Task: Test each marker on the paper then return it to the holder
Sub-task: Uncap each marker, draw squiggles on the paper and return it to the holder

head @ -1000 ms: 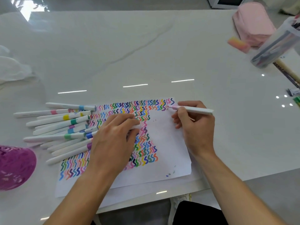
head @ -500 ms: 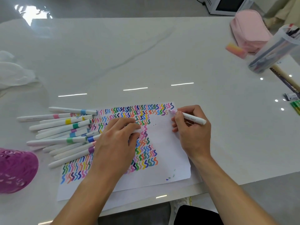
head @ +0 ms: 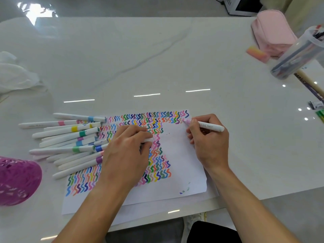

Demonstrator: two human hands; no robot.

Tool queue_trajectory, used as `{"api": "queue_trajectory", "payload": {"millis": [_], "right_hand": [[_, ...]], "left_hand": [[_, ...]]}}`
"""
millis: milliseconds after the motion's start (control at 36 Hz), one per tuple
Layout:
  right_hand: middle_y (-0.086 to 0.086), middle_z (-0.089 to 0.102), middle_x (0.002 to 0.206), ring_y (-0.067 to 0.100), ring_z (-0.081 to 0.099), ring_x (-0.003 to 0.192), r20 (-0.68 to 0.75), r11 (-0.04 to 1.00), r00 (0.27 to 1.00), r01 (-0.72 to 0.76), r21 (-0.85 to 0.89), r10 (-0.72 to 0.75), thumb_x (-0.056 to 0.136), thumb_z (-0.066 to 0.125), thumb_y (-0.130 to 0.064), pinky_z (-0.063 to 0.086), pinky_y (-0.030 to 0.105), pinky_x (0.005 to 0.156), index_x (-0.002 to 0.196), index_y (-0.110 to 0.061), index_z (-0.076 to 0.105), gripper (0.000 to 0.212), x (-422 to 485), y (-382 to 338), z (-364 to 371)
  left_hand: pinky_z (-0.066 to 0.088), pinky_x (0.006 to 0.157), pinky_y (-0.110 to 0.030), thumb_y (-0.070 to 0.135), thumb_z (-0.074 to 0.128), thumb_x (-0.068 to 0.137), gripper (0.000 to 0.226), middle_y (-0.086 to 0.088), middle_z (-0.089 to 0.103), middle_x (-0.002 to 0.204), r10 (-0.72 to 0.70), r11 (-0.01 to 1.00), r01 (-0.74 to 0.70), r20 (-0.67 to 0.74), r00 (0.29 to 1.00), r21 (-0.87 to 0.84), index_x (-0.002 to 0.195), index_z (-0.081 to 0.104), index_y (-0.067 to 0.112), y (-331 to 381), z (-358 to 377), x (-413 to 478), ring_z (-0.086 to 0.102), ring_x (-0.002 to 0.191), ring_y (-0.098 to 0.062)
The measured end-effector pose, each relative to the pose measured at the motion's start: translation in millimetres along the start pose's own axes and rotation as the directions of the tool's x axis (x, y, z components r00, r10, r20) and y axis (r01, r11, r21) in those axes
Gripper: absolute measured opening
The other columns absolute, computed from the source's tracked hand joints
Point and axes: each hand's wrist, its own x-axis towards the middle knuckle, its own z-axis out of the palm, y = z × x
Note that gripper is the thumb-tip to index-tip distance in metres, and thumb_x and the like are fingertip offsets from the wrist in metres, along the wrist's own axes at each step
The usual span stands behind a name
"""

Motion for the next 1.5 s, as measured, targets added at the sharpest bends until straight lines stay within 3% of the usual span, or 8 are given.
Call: {"api": "queue_trajectory", "payload": {"millis": [194,583,806,944,1083,1167,1306,1500], "right_hand": [[0.000,0.073,0.072,0.025,0.071,0.067,-0.016,0.999,1.000,0.007,-0.050,-0.007,0.091,0.076,-0.031,0.059,0.045,0.057,0.080,-0.028,0.067,0.014,0.3,2.7,0.0],[0.000,0.072,0.070,0.027,0.072,0.066,-0.034,0.996,0.999,-0.017,-0.082,0.014,0.089,0.077,-0.028,0.060,0.051,0.059,0.076,-0.027,0.065,0.017,1.9,6.4,-0.8],[0.002,0.072,0.071,0.024,0.070,0.063,-0.030,1.000,0.999,-0.013,0.010,0.013,0.089,0.073,-0.030,0.052,0.036,0.053,0.083,-0.019,0.063,0.015,0.3,2.5,-1.7],[0.002,0.073,0.079,0.024,0.071,0.069,0.008,0.998,1.000,0.025,0.051,-0.025,0.089,0.070,-0.037,0.057,0.042,0.058,0.090,-0.018,0.064,0.020,-4.8,-3.5,-1.3],[0.002,0.073,0.079,0.014,0.070,0.069,0.049,0.990,0.997,0.049,0.131,-0.056,0.096,0.068,-0.022,0.052,0.027,0.059,0.096,-0.012,0.065,0.010,-10.1,-16.5,-0.1],[0.007,0.074,0.081,0.015,0.073,0.075,0.091,0.979,0.992,0.068,0.195,-0.087,0.094,0.067,-0.019,0.054,0.035,0.062,0.096,-0.009,0.064,0.011,-15.6,-26.8,3.1],[0.003,0.073,0.085,0.031,0.070,0.077,0.128,0.980,0.988,0.061,0.188,-0.086,0.090,0.071,-0.022,0.055,0.049,0.064,0.095,-0.018,0.065,0.008,-26.1,-36.1,7.6],[0.018,0.075,0.090,0.014,0.060,0.063,0.219,0.911,0.975,-0.127,0.393,0.042,0.085,0.074,-0.018,0.047,0.022,0.055,0.094,-0.019,0.070,0.010,-30.9,-52.0,12.3]], "left_hand": [[0.040,0.092,-0.021,0.021,0.075,0.087,0.016,0.010,0.072,0.108,-0.001,1.000,0.001,-0.010,1.000,0.006,0.103,0.080,0.022,-0.6,1.4,1.4,0.057,0.110,-0.013],[0.040,0.091,-0.021,0.023,0.074,0.088,0.016,0.011,0.071,0.107,-0.007,1.000,0.007,-0.006,1.000,0.007,0.103,0.080,0.023,-0.8,0.7,3.1,0.057,0.110,-0.011],[0.038,0.092,-0.020,0.021,0.073,0.089,0.015,0.009,0.070,0.107,-0.009,1.000,0.009,-0.001,1.000,-0.015,0.102,0.079,0.021,-0.8,0.5,4.2,0.055,0.109,-0.012],[0.032,0.093,-0.015,0.023,0.070,0.091,0.016,0.010,0.067,0.111,-0.006,1.000,0.006,0.016,1.000,-0.027,0.105,0.077,0.021,-0.2,-1.0,3.5,0.051,0.112,-0.009],[0.030,0.095,-0.013,0.025,0.069,0.092,0.018,0.011,0.067,0.114,-0.001,1.000,0.001,-0.001,1.000,-0.020,0.108,0.076,0.022,2.1,-3.9,1.8,0.050,0.115,-0.006],[0.031,0.093,-0.014,0.024,0.069,0.092,0.017,0.011,0.065,0.113,0.005,0.999,-0.006,-0.032,0.999,-0.037,0.108,0.075,0.022,5.5,-7.5,1.0,0.051,0.115,-0.007],[0.029,0.087,0.001,0.028,0.068,0.094,0.016,0.013,0.066,0.109,-0.017,0.995,0.009,-0.073,0.997,-0.099,0.108,0.074,0.023,13.5,-13.7,-1.6,0.053,0.107,-0.004],[0.054,0.081,-0.025,0.043,0.061,0.096,0.018,0.022,0.070,0.094,-0.193,0.939,0.173,-0.041,0.980,-0.297,0.110,0.071,0.035,13.9,-18.6,-6.3,0.064,0.088,0.004]]}}
